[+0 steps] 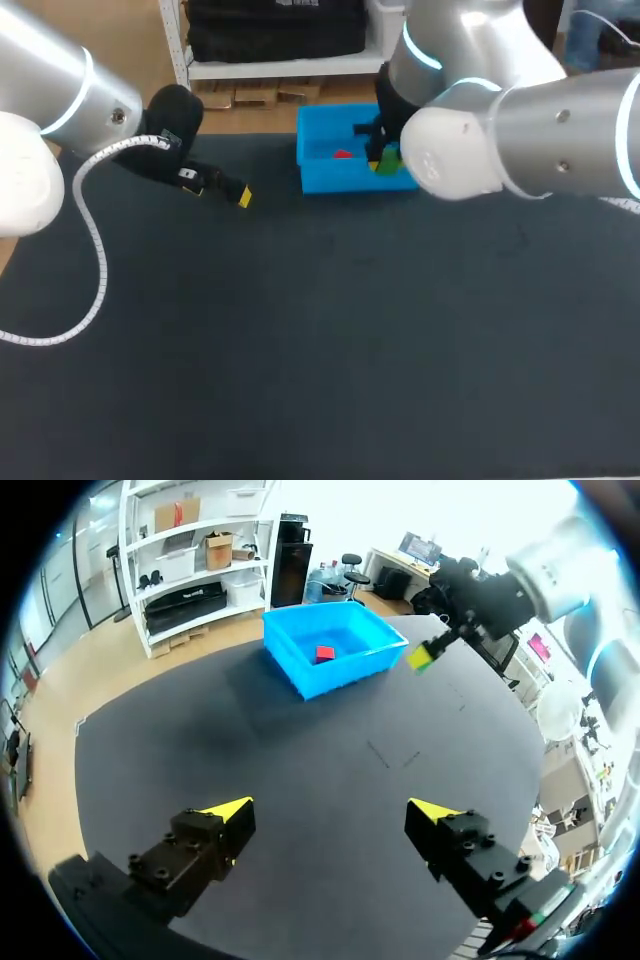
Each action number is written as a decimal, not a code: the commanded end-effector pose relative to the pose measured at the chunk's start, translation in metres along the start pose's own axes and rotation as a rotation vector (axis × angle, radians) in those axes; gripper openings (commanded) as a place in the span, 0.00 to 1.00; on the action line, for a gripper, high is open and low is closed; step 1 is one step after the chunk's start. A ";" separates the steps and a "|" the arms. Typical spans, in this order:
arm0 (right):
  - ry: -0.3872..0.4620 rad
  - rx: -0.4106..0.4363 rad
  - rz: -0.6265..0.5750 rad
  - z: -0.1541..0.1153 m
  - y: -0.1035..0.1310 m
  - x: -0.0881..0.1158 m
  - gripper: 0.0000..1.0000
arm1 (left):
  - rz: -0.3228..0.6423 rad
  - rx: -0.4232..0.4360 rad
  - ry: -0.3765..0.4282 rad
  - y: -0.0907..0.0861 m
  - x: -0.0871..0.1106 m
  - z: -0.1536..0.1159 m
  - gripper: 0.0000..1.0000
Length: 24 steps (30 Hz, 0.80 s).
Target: Use the left arm to pick the red cube and place it into the blue plastic box first, then use the right arm to grasp the green cube and put it into the same blue plastic box after the first action is fully finished.
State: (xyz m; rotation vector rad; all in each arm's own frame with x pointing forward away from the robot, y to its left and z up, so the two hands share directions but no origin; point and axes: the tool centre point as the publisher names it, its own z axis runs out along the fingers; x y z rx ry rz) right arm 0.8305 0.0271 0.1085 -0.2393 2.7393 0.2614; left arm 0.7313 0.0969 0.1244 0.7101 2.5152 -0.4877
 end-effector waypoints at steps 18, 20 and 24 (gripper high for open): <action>-0.304 -0.080 0.011 -0.076 0.000 0.016 0.00 | 0.003 0.006 -0.003 0.001 0.000 0.000 1.00; -0.300 -0.084 0.006 -0.075 0.002 0.015 0.00 | 0.003 0.006 -0.003 0.001 0.000 0.000 1.00; -0.296 -0.086 0.000 -0.072 0.003 0.011 0.00 | 0.003 0.006 -0.003 0.001 0.000 0.000 1.00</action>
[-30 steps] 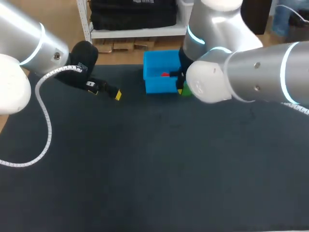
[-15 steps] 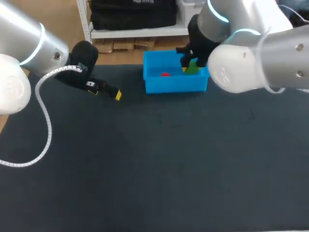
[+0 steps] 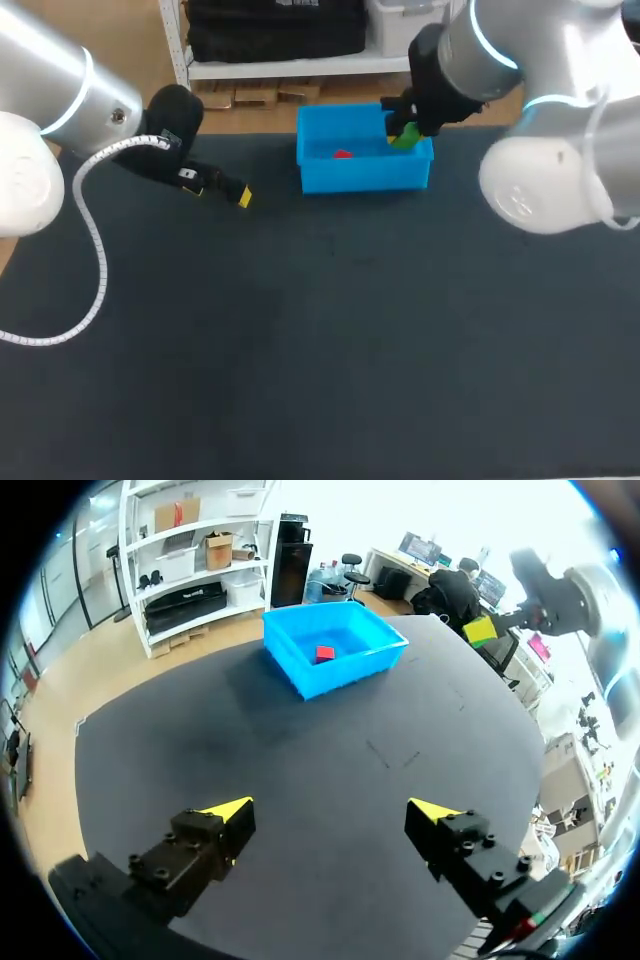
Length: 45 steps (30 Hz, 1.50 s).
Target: Use the left arm to pick the red cube and place it into the blue plastic box first, then use the right arm to grasp the green cube and put it into the same blue plastic box after the first action is fully finished.
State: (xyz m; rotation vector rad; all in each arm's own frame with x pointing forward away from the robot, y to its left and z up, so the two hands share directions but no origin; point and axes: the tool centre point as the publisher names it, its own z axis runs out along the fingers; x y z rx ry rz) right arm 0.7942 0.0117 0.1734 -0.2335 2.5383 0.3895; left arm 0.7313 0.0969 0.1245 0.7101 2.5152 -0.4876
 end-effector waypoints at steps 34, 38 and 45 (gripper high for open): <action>-0.056 -0.009 0.033 0.107 -0.041 -0.088 0.00 | 0.003 0.006 -0.003 0.001 0.000 0.000 1.00; -0.032 -0.012 0.036 0.122 -0.045 -0.090 0.00 | 0.003 0.006 -0.003 0.001 0.000 0.000 1.00; 0.002 -0.016 0.038 0.145 -0.050 -0.095 0.00 | 0.003 0.006 -0.003 0.001 0.000 0.000 1.00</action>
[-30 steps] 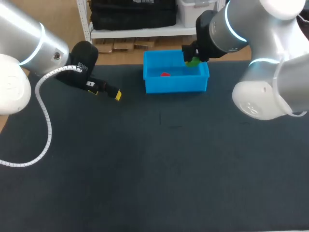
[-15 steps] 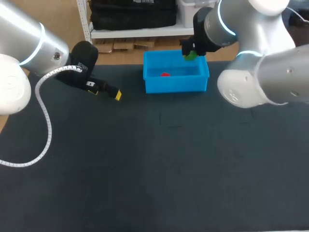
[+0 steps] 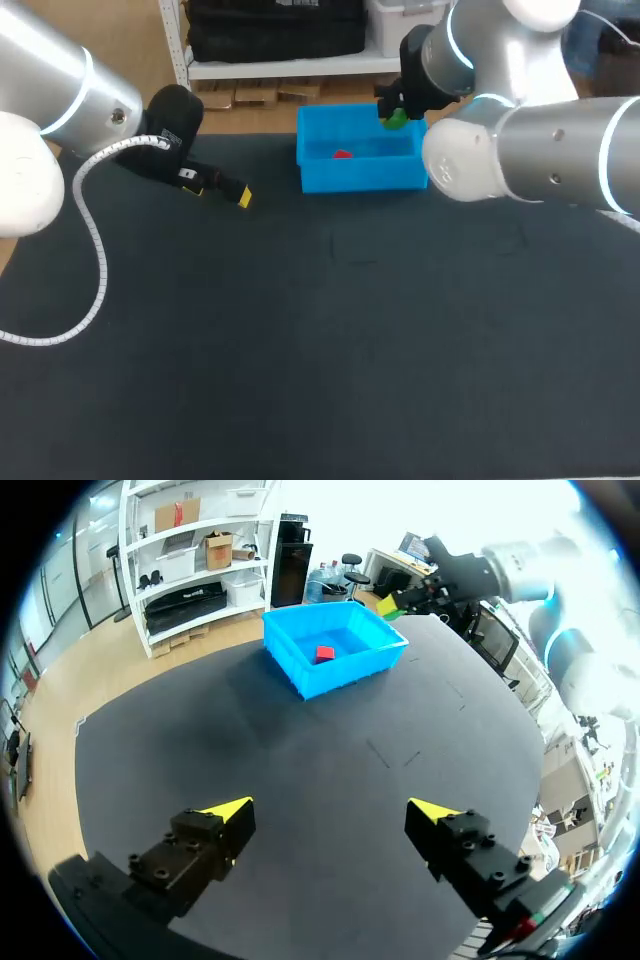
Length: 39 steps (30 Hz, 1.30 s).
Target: Use the left arm to pick the red cube and place it into the blue plastic box first, then use the right arm to grasp the green cube and put it into the same blue plastic box after the first action is fully finished.
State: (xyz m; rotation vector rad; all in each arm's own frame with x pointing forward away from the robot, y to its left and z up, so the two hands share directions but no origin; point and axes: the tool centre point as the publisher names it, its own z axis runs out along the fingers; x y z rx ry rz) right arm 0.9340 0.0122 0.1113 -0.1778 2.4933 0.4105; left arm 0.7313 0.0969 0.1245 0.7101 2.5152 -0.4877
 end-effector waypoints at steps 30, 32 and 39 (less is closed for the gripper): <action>0.148 0.008 0.041 0.063 -0.026 -0.003 0.00 | 0.003 0.006 -0.003 0.001 0.000 0.000 1.00; 0.153 0.012 0.039 0.063 -0.026 -0.003 0.00 | 0.003 0.006 -0.003 0.001 0.000 0.000 1.00; 0.156 0.014 0.043 0.061 -0.024 -0.005 1.00 | 0.003 0.006 -0.003 0.001 0.000 0.000 1.00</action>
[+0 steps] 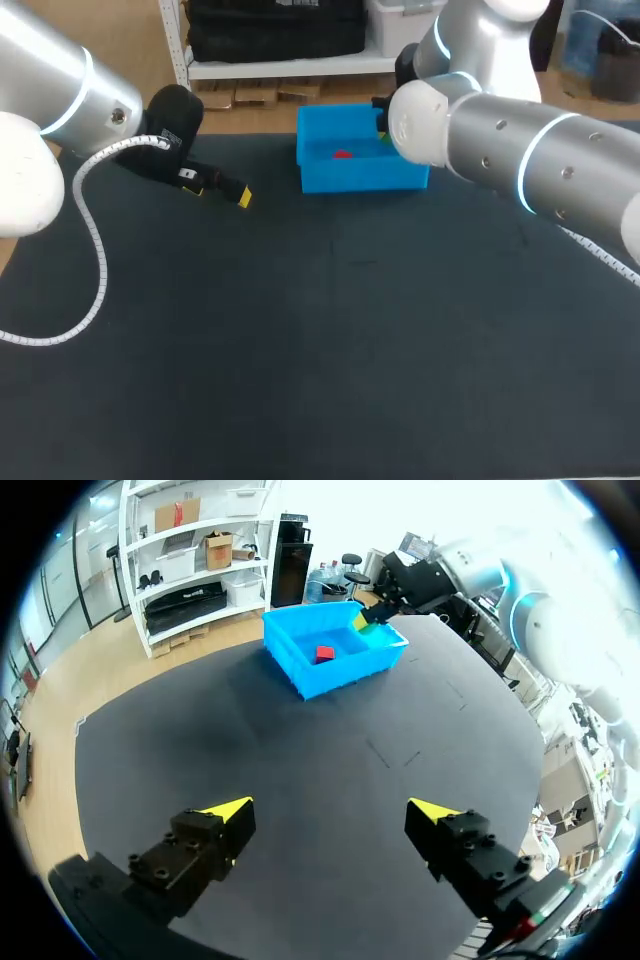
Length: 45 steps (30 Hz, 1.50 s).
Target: Use the left arm to pick the red cube and place it into the blue plastic box first, then use the right arm to grasp the green cube and put it into the same blue plastic box after the first action is fully finished.
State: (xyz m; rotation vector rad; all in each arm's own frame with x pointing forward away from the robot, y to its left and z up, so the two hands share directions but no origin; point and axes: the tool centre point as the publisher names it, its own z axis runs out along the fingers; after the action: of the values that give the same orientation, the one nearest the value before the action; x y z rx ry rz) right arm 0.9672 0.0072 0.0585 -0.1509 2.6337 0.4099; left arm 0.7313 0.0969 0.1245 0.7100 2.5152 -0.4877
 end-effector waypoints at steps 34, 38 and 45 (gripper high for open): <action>0.016 -0.013 -0.061 -0.101 0.029 0.041 1.00 | 0.003 0.006 -0.003 0.001 0.000 0.000 1.00; 0.016 -0.014 -0.074 -0.114 0.032 0.055 1.00 | 0.003 0.006 -0.003 0.001 0.000 0.000 1.00; 0.020 -0.014 -0.095 -0.131 0.035 0.077 1.00 | 0.003 0.006 -0.003 0.001 0.000 0.000 1.00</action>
State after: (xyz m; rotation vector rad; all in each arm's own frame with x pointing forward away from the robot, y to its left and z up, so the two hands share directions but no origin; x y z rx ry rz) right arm 0.8888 0.0099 0.1440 -0.3167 2.7283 0.3991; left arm 0.7313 0.0969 0.1245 0.7100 2.5152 -0.4877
